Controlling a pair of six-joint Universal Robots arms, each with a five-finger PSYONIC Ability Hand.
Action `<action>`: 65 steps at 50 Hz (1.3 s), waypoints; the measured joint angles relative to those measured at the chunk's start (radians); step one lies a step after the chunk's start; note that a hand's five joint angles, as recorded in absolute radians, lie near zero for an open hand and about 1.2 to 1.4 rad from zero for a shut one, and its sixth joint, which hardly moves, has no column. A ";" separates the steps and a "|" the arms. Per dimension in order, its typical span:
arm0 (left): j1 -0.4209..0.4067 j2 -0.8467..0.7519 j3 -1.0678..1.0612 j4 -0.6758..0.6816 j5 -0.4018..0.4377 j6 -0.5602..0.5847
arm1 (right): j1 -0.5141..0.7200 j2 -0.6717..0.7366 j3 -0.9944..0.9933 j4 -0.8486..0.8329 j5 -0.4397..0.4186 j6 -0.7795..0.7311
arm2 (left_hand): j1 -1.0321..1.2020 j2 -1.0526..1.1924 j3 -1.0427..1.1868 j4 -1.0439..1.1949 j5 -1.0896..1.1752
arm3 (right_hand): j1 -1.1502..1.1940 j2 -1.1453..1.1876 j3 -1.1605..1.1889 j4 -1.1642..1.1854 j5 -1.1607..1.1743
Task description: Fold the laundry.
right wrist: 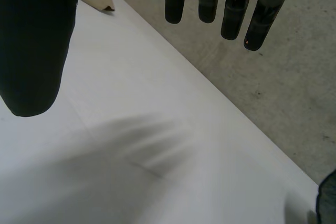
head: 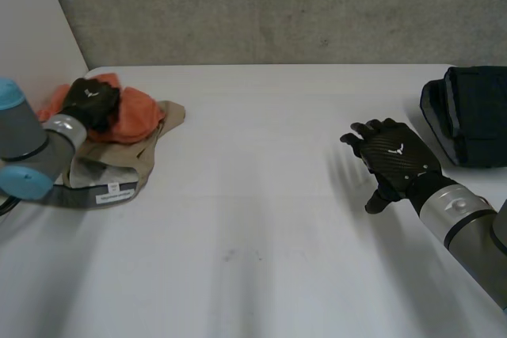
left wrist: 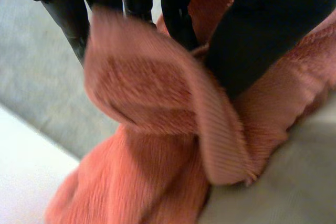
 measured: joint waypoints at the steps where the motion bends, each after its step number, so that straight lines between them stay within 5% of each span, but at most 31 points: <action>1: -0.021 0.013 -0.005 0.009 0.001 -0.002 | -0.002 0.000 0.002 -0.003 0.007 0.000 | 0.000 0.000 0.000 0.000 0.000 | 0.000 0.000 0.000 0.000 0.000; 7: -0.137 0.165 -0.118 0.071 -0.005 -0.020 | -0.007 -0.005 0.003 -0.017 0.040 0.000 | 0.000 0.000 0.000 0.000 0.000 | 0.000 0.000 0.000 0.000 0.000; 8: -0.174 0.216 -0.157 0.089 -0.006 -0.034 | -0.008 -0.006 0.002 -0.019 0.049 0.000 | 0.038 0.155 0.158 0.174 0.128 | 0.000 0.000 0.000 0.000 0.000; 19: -0.580 0.416 -0.339 0.141 -0.005 -0.292 | -0.012 -0.014 -0.011 -0.041 0.179 0.002 | 0.050 0.158 0.167 0.178 0.128 | 0.000 0.000 0.000 0.000 0.000; 23: -0.685 0.342 -0.339 0.134 -0.011 -0.338 | -0.014 -0.015 -0.021 -0.048 0.209 0.003 | -0.509 -0.410 -0.391 -0.393 -0.380 | 0.000 0.000 0.000 0.000 0.000; 31: -0.756 0.267 -0.334 0.122 -0.073 -0.332 | -0.025 -0.013 -0.037 -0.042 0.210 0.009 | -0.824 -0.786 -0.769 -0.775 -0.766 | 0.000 0.000 0.000 0.000 0.000; 41: -0.669 0.483 -0.450 0.077 -0.253 -0.317 | -0.030 -0.030 -0.073 0.043 0.115 -0.014 | -0.824 -0.787 -0.769 -0.775 -0.766 | 0.000 0.000 0.000 0.000 0.000; 52: -0.341 0.585 -0.557 0.065 -0.264 -0.214 | 0.027 -0.056 -0.131 0.312 -0.098 -0.172 | -0.824 -0.787 -0.769 -0.775 -0.766 | 0.000 0.000 0.000 0.000 0.000; 57: -0.214 0.484 -0.512 0.066 -0.189 -0.096 | 0.138 0.002 -0.157 0.315 -0.058 -0.210 | -0.821 -0.785 -0.768 -0.773 -0.762 | 0.000 0.000 0.000 0.000 0.000; 65: -0.092 0.228 -0.328 0.045 -0.104 0.053 | 0.331 0.190 -0.225 0.210 0.153 -0.254 | -0.731 -0.702 -0.694 -0.687 -0.666 | 0.064 0.092 0.104 0.075 0.077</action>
